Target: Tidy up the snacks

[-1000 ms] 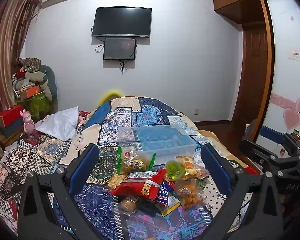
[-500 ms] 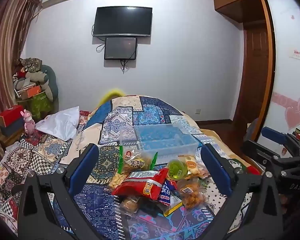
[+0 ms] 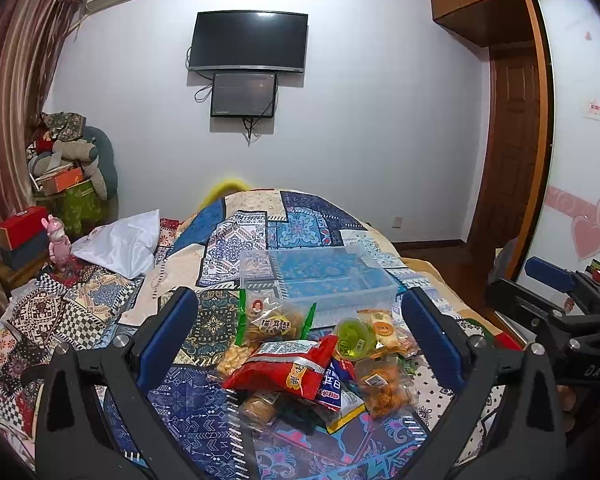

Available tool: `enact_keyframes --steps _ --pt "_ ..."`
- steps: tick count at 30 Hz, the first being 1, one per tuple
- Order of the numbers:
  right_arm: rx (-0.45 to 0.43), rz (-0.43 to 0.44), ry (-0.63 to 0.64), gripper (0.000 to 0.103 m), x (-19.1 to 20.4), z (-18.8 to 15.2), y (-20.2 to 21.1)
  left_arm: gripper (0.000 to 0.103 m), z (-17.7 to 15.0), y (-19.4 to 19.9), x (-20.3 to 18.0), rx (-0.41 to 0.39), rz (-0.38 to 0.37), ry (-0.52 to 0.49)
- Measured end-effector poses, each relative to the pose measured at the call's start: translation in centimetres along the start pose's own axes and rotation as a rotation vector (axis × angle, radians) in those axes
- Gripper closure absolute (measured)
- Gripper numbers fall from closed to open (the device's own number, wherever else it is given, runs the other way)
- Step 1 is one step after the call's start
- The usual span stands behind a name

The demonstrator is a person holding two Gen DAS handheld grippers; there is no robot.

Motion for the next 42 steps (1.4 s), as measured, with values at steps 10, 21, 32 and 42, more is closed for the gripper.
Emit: enact_keyframes --steps 10,21,32,42 --pt "-0.001 0.001 -0.008 0.0 0.05 0.07 0.06 0.0 0.01 -0.08 -0.07 0.001 0.0 -0.003" --pt "0.001 0.003 -0.012 0.0 0.16 -0.09 0.07 0.0 -0.24 -0.26 -0.15 0.007 -0.002 0.002" --pt "0.004 0.006 -0.019 0.0 0.1 -0.19 -0.02 0.0 -0.4 -0.35 -0.27 0.007 0.0 -0.004" --pt "0.004 0.003 -0.021 0.0 0.04 -0.24 -0.01 0.0 -0.41 -0.39 -0.24 0.007 0.002 -0.006"
Point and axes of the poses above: each gripper's, at about its wrist camera, not at the fingertips, and y roughly against the way its jaws point, x to its left, z to its top, the point moved 6 cm from there along -y, roughly the way its jaws point, and after that the axes turned 6 degrees about -x, right-handed, at the moved point
